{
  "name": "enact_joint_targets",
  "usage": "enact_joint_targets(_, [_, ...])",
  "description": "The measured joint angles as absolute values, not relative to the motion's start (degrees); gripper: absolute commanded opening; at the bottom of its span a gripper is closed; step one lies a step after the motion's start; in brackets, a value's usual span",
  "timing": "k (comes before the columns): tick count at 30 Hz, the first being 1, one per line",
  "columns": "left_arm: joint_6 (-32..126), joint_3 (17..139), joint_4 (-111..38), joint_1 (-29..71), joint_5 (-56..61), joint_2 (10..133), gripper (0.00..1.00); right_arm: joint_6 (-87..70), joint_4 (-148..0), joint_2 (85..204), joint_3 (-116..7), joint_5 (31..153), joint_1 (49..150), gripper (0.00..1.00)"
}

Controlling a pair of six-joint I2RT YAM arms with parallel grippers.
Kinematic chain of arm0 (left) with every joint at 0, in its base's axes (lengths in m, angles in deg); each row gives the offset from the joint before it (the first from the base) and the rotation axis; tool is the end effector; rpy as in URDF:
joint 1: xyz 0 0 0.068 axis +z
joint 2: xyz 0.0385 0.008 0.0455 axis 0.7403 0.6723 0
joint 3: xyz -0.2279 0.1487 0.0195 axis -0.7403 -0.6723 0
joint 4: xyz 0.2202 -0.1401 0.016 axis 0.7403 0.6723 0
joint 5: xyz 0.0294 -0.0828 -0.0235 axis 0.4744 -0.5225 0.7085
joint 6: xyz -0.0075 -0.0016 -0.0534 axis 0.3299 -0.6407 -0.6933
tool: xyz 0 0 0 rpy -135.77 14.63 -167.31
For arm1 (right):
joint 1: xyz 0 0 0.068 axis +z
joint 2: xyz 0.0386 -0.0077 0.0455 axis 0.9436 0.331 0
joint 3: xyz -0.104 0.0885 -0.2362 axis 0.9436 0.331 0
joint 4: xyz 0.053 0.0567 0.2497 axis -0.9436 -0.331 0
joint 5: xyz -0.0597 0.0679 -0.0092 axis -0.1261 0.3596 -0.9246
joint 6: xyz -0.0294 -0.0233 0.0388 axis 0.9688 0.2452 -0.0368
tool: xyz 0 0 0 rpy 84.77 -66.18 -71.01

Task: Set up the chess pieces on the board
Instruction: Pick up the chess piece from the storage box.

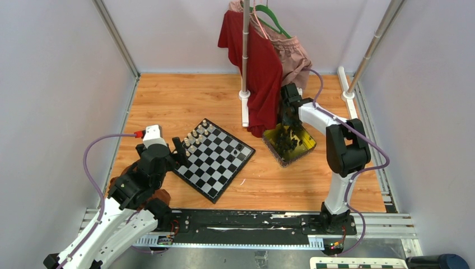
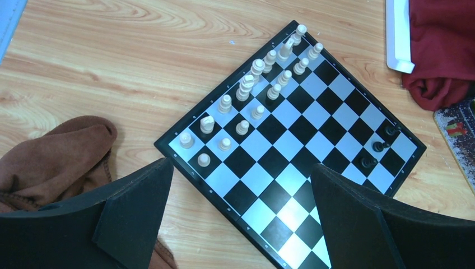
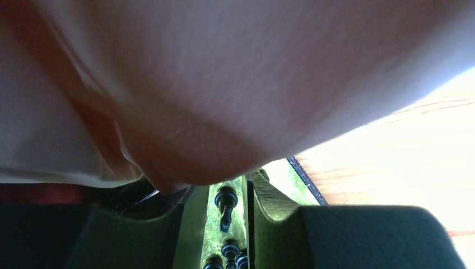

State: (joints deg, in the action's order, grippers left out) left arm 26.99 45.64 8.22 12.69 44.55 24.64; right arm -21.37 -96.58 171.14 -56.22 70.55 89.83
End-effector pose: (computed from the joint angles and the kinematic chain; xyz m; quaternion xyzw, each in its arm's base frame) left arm 0.0980 -0.0445 0.2911 -0.1180 0.8408 -0.0436 0.5266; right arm 0.3860 0.1250 0.2047 0.0439 0.9435 -0.0055 0.3283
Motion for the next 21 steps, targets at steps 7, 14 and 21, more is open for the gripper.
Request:
enact_joint_targets(7, [27.0,45.6,8.2,12.7,44.7,24.8,1.00,-21.4,-96.2,172.4,-56.2,71.1,89.6,0.31])
enact_joint_targets(14, [27.0,45.6,8.2,12.7,44.9,25.0,1.00,-21.5,-95.6,172.9,-56.2,71.3,89.5,0.30])
enact_joint_targets(21, [27.0,45.6,8.2,12.7,44.9,25.1,1.00,-21.6,-95.1,172.9,-55.8,71.5,89.5,0.23])
